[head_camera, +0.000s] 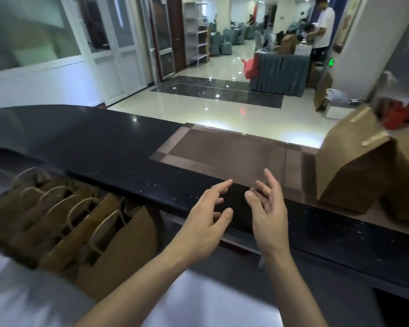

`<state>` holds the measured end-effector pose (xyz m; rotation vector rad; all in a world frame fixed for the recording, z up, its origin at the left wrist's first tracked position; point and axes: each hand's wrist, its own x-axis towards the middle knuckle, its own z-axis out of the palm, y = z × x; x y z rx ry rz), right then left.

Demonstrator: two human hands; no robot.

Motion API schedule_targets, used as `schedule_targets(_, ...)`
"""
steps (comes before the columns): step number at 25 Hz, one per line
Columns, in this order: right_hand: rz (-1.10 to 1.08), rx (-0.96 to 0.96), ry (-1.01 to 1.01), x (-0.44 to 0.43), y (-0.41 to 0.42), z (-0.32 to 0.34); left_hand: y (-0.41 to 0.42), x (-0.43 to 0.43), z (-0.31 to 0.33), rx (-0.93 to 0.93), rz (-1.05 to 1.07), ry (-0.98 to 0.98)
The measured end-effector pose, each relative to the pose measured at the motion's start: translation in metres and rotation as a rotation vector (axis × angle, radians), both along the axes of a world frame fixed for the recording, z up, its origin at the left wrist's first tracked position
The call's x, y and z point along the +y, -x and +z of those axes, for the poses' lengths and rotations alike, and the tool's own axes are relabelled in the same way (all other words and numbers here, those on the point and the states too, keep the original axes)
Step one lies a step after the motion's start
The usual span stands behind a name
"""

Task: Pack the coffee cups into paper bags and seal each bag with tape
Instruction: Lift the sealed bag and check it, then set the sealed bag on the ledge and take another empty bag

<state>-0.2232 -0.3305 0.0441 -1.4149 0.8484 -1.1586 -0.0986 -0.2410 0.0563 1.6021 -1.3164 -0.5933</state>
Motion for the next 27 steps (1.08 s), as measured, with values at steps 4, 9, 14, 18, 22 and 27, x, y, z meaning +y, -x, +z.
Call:
schedule_targets(4,0.134,0.019,0.018,0.026,-0.048,0.005,-0.031,0.049,-0.001,-0.017,0.098,0.004)
schedule_targets(9,0.284,0.058,0.032,0.057,-0.099,0.002,-0.060,0.110,0.004,-0.140,0.259,0.048)
schedule_targets(14,0.394,0.156,0.074,0.079,-0.139,-0.003,-0.081,0.172,0.001,-0.506,0.489,0.224)
schedule_targets(18,0.461,0.268,0.136,0.083,-0.159,-0.010,-0.102,0.204,-0.016,-0.432,0.626,0.201)
schedule_targets(22,0.519,0.427,0.208,0.078,-0.176,-0.015,-0.116,0.220,-0.044,-0.397,0.743,0.049)
schedule_targets(27,0.680,0.678,0.279,0.074,-0.189,-0.019,-0.124,0.229,-0.071,-0.489,0.676,-0.242)
